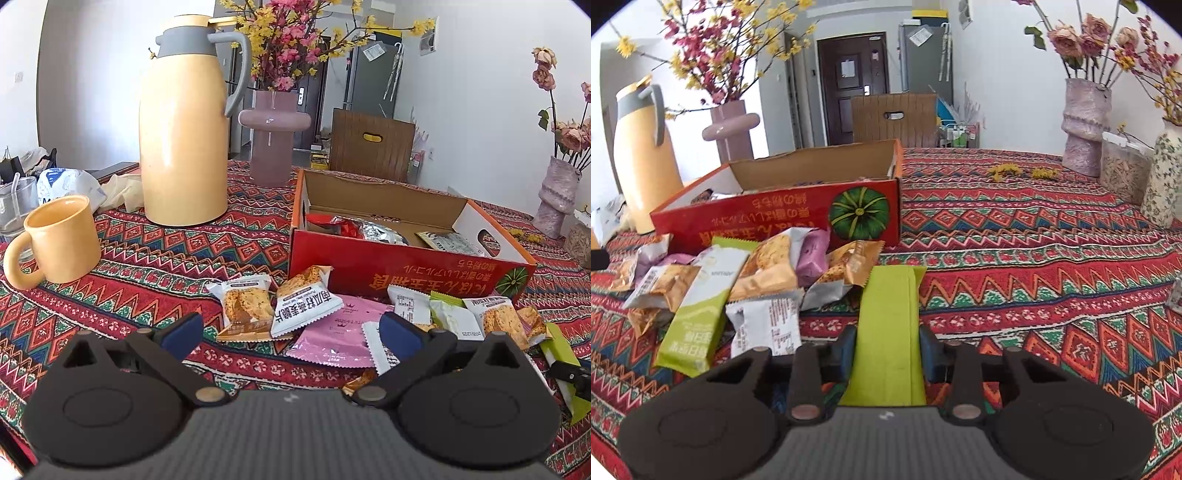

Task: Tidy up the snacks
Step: 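Grasp the seed-cracker packet with the left gripper while the right lifts the green packet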

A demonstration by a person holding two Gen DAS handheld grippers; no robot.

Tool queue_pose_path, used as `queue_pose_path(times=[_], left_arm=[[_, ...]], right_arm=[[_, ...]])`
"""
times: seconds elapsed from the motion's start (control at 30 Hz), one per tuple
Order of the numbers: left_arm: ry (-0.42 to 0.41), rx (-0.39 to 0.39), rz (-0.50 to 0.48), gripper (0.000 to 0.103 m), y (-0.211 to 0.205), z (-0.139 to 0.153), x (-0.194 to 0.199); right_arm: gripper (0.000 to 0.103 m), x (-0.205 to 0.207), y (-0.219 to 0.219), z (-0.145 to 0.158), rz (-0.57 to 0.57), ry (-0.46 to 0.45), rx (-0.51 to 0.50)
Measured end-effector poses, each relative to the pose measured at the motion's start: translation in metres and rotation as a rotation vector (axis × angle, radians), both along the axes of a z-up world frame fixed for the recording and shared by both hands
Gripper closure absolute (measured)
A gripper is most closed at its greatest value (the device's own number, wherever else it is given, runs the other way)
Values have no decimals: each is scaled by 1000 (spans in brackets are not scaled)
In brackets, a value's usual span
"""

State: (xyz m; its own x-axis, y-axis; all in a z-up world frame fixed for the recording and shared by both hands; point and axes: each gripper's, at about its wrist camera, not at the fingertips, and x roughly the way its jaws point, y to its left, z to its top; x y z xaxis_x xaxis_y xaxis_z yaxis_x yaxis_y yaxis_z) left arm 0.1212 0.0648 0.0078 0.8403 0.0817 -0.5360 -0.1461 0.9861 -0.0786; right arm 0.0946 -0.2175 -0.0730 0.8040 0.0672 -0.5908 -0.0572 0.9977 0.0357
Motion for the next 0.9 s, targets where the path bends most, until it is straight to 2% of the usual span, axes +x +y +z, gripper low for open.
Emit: queue_pose_path(times=[0.33, 0.6, 0.7, 0.77, 0.8, 0.87, 0.9], left_arm=[[39, 20, 84, 0, 29, -3, 26], [120, 3, 154, 3, 49, -11, 63], [156, -3, 160, 9, 52, -19, 75], [181, -20, 156, 19, 53, -25, 82], [183, -35, 151, 20, 54, -27, 83], [194, -52, 133, 37, 54, -31, 87], [204, -65, 120, 41, 54, -33, 89]], right_arm=[[69, 11, -27, 12, -74, -86, -10], [69, 27, -38, 16, -78, -141, -6], [69, 34, -45, 16, -83, -150, 0], [69, 38, -51, 16, -92, -154, 14], [69, 40, -53, 16, -100, -153, 14], [69, 42, -55, 17, -111, -155, 10], [69, 42, -56, 18, -116, -159, 9]])
